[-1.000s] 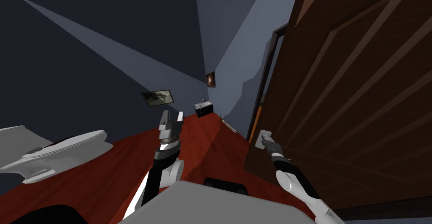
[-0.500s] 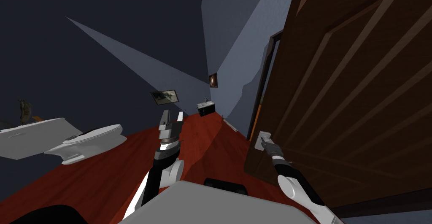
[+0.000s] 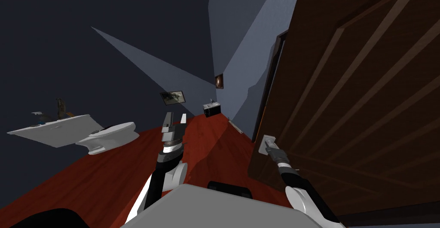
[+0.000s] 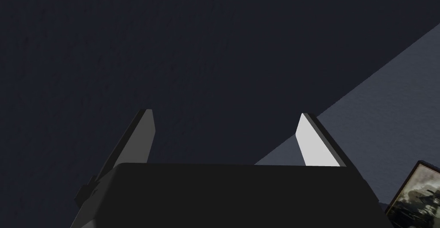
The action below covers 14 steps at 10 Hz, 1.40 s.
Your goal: Pull the door open
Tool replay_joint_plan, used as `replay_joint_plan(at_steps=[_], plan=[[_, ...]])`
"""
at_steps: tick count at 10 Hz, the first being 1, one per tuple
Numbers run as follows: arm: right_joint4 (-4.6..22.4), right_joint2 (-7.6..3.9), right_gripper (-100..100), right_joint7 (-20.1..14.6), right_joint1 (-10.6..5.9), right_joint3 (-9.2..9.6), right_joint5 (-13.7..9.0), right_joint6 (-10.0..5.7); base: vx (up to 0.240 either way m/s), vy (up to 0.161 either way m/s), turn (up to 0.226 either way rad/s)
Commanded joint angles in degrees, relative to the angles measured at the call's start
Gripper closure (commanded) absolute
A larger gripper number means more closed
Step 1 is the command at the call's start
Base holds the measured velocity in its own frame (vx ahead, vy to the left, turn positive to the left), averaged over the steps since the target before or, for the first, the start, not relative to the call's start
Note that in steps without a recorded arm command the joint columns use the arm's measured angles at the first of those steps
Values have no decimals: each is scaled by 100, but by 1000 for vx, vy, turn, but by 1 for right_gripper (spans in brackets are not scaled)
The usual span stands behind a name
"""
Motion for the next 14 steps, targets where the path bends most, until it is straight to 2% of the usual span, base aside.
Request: replay_joint_plan(at_steps=[1, 4, 7, 8, 14], plan=[[-189, 31, 100, 62, 117, 74, 6, 54, -100, -62, 57], [-487, -5, 100, 94, 378, 216, 44, -13, -127, -51, 53], [-677, -28, 100, 113, 544, 306, 68, -55, -162, -74, 19], [-656, 1, 100, 148, 518, 258, 55, -20, -76, -31, 13], [-631, -255, 100, -64, 640, 343, 52, -187, -50, -59, 250]])
